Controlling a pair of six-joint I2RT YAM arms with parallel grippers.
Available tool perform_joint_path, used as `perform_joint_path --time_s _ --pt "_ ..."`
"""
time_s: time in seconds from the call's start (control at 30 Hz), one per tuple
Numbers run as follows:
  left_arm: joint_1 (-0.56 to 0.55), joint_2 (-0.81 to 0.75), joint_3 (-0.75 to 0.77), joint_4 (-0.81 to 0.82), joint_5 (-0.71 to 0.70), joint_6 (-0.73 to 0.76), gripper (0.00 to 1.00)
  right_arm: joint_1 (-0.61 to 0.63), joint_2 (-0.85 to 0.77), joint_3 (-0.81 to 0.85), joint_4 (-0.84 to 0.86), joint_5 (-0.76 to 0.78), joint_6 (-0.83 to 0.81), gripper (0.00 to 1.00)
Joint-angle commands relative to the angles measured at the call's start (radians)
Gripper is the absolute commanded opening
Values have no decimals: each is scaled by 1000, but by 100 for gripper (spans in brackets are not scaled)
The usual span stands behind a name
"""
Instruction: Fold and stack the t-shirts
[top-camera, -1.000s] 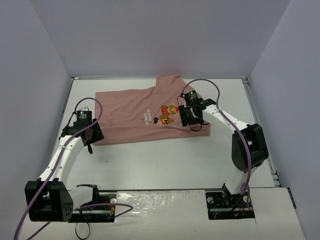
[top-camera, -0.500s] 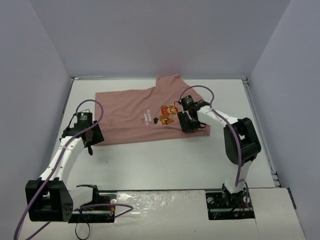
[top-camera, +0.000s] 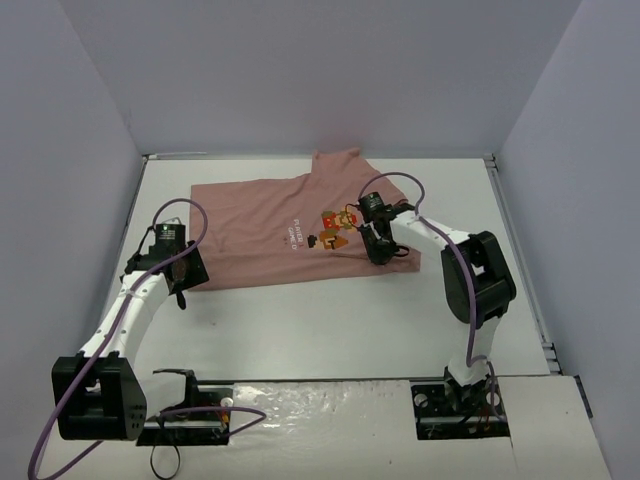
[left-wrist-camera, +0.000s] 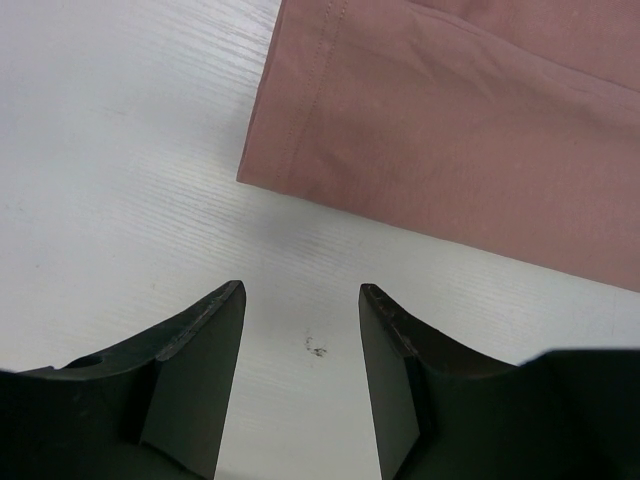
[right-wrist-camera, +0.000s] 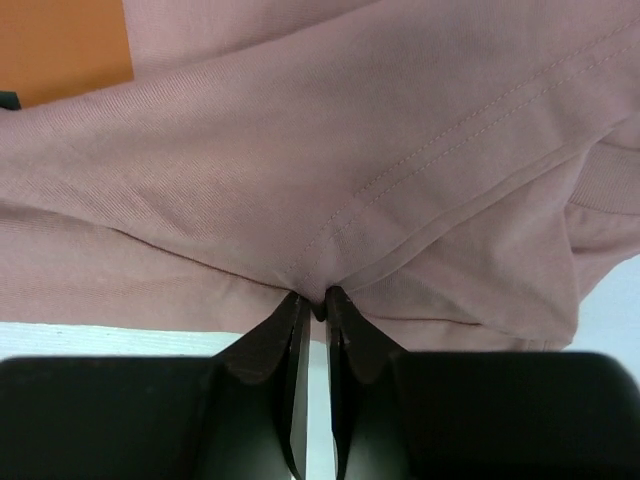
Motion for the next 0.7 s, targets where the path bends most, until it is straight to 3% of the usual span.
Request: perform_joint_path --time_s 0.0,0.23,0.5,0.57,0.67 --pt "-3 1 8 36 2 6 46 7 -32 72 0 34 -2 5" --pt "-3 9 8 37 8 6 46 13 -19 185 -19 16 -17 4" --pt "-3 5 7 36 10 9 46 14 123 375 -31 36 -63 2" --pt "-3 6 7 36 12 9 46 14 151 414 -34 38 -74 7" --pt "-11 3 5 35 13 10 46 15 197 476 -37 58 -82 23"
